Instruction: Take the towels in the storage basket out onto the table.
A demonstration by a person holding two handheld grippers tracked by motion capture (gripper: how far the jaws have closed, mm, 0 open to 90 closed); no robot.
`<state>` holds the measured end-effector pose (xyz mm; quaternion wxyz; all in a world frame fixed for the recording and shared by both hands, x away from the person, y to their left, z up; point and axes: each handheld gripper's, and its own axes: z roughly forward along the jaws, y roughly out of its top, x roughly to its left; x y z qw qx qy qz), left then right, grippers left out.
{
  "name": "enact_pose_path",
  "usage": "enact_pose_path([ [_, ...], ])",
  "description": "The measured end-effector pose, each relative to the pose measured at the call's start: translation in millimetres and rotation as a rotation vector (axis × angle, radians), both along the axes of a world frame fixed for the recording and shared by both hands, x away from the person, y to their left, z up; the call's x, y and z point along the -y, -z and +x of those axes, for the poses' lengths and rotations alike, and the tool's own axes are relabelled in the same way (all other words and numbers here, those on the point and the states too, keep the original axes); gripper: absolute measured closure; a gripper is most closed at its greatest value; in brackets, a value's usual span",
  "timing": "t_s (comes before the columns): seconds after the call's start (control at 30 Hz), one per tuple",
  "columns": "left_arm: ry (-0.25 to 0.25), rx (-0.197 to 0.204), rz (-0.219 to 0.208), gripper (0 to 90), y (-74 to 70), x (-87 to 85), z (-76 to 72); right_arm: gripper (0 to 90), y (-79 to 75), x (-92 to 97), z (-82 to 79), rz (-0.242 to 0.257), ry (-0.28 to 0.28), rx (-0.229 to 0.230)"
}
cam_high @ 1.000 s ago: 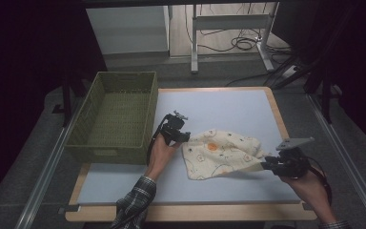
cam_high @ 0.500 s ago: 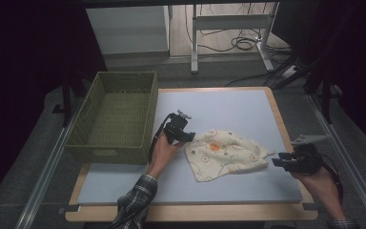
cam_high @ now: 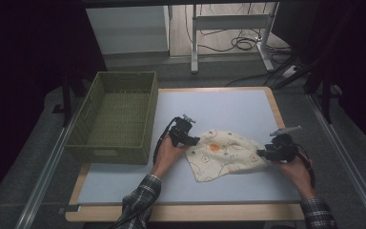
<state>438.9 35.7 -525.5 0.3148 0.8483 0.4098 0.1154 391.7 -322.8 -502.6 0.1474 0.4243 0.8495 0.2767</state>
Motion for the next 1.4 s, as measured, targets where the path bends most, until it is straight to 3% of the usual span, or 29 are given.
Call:
enact_pose_path([
  [0.07, 0.016, -0.007, -0.003, 40.0, -0.7, 2.7, -1.3, 53.9, 3.9, -4.9, -1.5, -0.024, -0.001, 0.034],
  [0.2, 0.077, 0.003, 0.003, 45.8, -1.4, 12.1, -12.3, 84.3, 5.2, -13.5, -12.7, -0.012, -0.034, 0.038],
  [0.3, 0.093, -0.017, -0.014, 65.4, -3.2, 14.0, -16.4, 89.1, 3.5, -14.6, -13.9, -0.014, -0.043, 0.018],
  [0.33, 0.107, -0.032, -0.023, 83.2, -3.8, 13.6, -16.1, 89.4, 2.5, -14.0, -12.6, -0.021, -0.042, 0.018],
  [0.37, 0.108, -0.034, -0.018, 87.3, -4.4, 14.1, -15.8, 89.5, 1.2, -13.5, -12.0, -0.022, -0.037, 0.022],
  [0.43, 0.093, 0.007, 0.012, 88.9, -9.7, 14.0, -14.4, 89.6, -6.4, -10.0, -7.9, 0.0, -0.025, 0.036],
  [0.53, 0.04, 0.084, -0.027, 88.9, -29.1, 3.5, -10.4, 89.6, -22.8, -7.0, -0.1, 0.0, -0.004, 0.072],
  [0.6, 0.006, 0.138, -0.05, 88.8, -43.8, -3.9, -9.4, 89.6, -41.6, -5.5, 9.0, 0.0, 0.013, 0.114],
  [0.7, -0.057, 0.229, -0.039, 88.4, -64.5, -14.1, -4.5, 89.6, -67.8, -7.1, 25.1, 0.028, 0.035, 0.169],
  [0.73, -0.088, 0.224, -0.014, 87.0, -67.0, -15.6, 0.4, 89.0, -75.9, -8.8, 32.9, 0.04, 0.043, 0.191],
  [0.77, -0.121, 0.2, 0.002, 77.5, -67.1, -16.1, 5.4, 84.7, -82.0, -10.5, 41.6, 0.036, 0.056, 0.213],
  [0.8, -0.143, 0.193, 0.013, 64.2, -66.5, -16.7, 7.2, 71.3, -85.3, -12.7, 50.6, 0.008, 0.076, 0.227],
  [0.83, -0.147, 0.198, 0.014, 60.4, -65.5, -17.7, 5.8, 64.8, -86.5, -14.6, 58.5, -0.02, 0.102, 0.218],
  [0.87, -0.14, 0.194, 0.006, 57.0, -63.7, -18.2, 3.6, 64.6, -87.1, -15.6, 62.2, -0.028, 0.11, 0.208],
  [0.93, -0.116, 0.174, 0.003, 53.0, -58.1, -18.7, -1.9, 63.7, -85.6, -16.1, 61.4, -0.01, 0.092, 0.202],
  [1.13, -0.03, 0.079, -0.032, 47.8, -35.8, -17.2, -24.6, 63.2, -61.1, -6.3, 36.7, 0.038, 0.039, 0.112],
  [1.3, 0.076, 0.02, -0.051, 47.0, -22.1, -16.1, -60.5, 63.5, -44.0, 6.9, 7.8, 0.081, 0.017, 0.052],
  [1.4, 0.107, -0.001, -0.072, 44.3, -15.9, -20.4, -79.8, 63.5, -36.7, 13.8, -10.1, 0.12, 0.001, 0.027],
])
